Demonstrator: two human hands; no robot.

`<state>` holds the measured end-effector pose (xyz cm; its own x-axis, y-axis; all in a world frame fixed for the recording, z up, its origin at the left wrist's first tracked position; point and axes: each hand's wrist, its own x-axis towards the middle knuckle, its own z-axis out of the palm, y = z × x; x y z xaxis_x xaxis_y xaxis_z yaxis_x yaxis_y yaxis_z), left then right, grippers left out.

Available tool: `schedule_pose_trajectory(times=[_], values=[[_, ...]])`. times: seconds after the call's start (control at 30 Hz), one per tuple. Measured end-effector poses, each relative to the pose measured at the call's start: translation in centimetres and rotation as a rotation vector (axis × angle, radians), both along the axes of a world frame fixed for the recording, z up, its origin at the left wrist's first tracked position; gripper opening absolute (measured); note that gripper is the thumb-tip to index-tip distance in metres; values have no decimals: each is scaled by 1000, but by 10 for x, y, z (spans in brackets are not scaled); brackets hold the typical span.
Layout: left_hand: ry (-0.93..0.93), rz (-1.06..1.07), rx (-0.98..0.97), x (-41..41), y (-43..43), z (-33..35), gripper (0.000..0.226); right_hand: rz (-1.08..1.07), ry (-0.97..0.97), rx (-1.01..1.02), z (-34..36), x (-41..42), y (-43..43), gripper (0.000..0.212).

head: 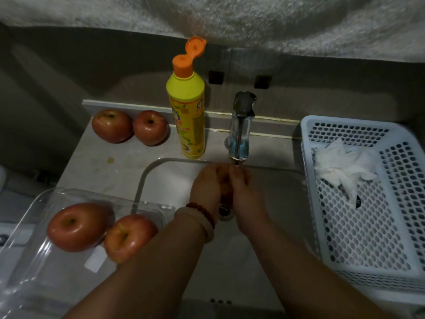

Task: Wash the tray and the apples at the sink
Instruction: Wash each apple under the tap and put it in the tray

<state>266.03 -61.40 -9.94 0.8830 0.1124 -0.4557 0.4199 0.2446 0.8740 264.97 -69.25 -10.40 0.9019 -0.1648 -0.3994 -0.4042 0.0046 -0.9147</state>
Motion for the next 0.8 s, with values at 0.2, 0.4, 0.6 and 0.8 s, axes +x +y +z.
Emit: schedule_pose_trajectory(times=[0.2,0.4,0.6,0.8], values=[[113,15,-368,0,6,5,34,318,-557,-468,-14,-17,-2,43],[-11,70,2,-4,-4,5,18,-200,334,444,4,9,-4,28],[214,50,-366,-2,2,16,37,62,-497,-297,-2,-15,2,34],[-65,85,125,-7,1,12,21,-43,-34,234,-2,-11,-2,22]])
